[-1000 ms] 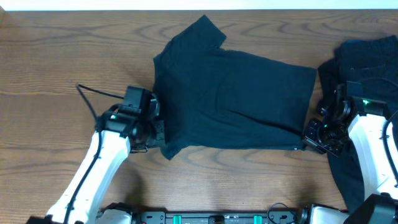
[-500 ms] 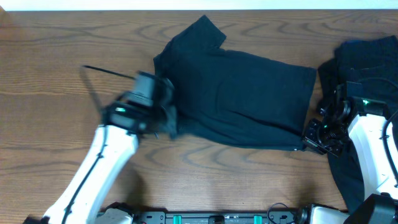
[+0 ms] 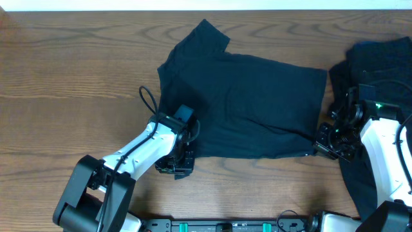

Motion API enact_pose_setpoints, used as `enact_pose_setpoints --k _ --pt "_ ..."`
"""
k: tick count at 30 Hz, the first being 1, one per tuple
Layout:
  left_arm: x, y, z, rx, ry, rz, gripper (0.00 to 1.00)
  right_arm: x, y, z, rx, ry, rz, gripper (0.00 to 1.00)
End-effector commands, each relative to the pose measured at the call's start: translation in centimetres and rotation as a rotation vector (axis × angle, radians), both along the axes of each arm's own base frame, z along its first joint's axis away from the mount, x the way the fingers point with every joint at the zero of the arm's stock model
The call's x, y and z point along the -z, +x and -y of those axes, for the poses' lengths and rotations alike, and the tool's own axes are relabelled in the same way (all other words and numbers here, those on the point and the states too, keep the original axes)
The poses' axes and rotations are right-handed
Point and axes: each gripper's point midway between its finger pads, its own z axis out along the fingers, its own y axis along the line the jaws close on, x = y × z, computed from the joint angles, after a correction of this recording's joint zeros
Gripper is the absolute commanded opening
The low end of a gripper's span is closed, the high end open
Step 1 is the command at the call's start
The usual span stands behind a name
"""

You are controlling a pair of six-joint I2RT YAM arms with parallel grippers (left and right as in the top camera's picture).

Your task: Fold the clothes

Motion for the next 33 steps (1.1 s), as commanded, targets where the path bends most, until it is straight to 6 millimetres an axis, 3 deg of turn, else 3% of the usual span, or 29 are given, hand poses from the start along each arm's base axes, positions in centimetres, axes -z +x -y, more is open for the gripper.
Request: enact_pose_setpoints --k 1,7,12,15,19,21,24,26,28,31,33 --pt "-0.5 0.2 0.5 -0.014 -0.021 0.007 0.06 -0.4 0.5 0.3 -0.011 -0.002 0.020 0.01" --pt "-0.6 0.9 0.8 -0.027 -0.031 0.030 0.06 -0.4 0.4 0.3 -0.012 -0.001 0.019 0.01" --pt "-3.9 3.6 -0.5 -0.053 -0.023 0.063 0.06 -0.4 0.4 0.3 -0.019 -0.001 0.019 0.01" --pt "-7.7 7.7 -2.9 -0.100 0.047 0.196 0.06 -0.4 0.4 0.3 -0.019 -0.001 0.018 0.01" --pt "-15.5 15.5 -4.5 -0.223 -0.022 0.486 0.06 -0.4 0.4 0.3 -0.019 -0.001 0.020 0.01" --pt "-19.3 18.5 -5.0 -0.264 -0.064 0.624 0.06 -0.4 0.4 0.3 -0.019 -0.001 0.018 0.01" --pt "-22.5 19.8 -4.7 -0.276 -0.124 0.720 0.06 -0.4 0.4 0.3 -0.018 -0.001 0.017 0.01" --pt "-22.4 19.1 -4.5 -0.265 -0.125 0.706 0.06 -0.4 0.4 0.3 -0.018 -0.001 0.019 0.01" --pt "-20.8 17.5 -4.1 -0.236 -0.105 0.632 0.06 -0.4 0.5 0.3 -0.018 -0.002 0.021 0.01" --pt "-16.7 14.0 -3.7 -0.195 -0.061 0.474 0.06 -0.3 0.5 0.3 -0.018 -0.002 0.024 0.01" --pt "-12.8 11.3 -3.2 -0.154 -0.029 0.365 0.06 -0.3 0.5 0.3 -0.019 -0.002 0.024 0.01"
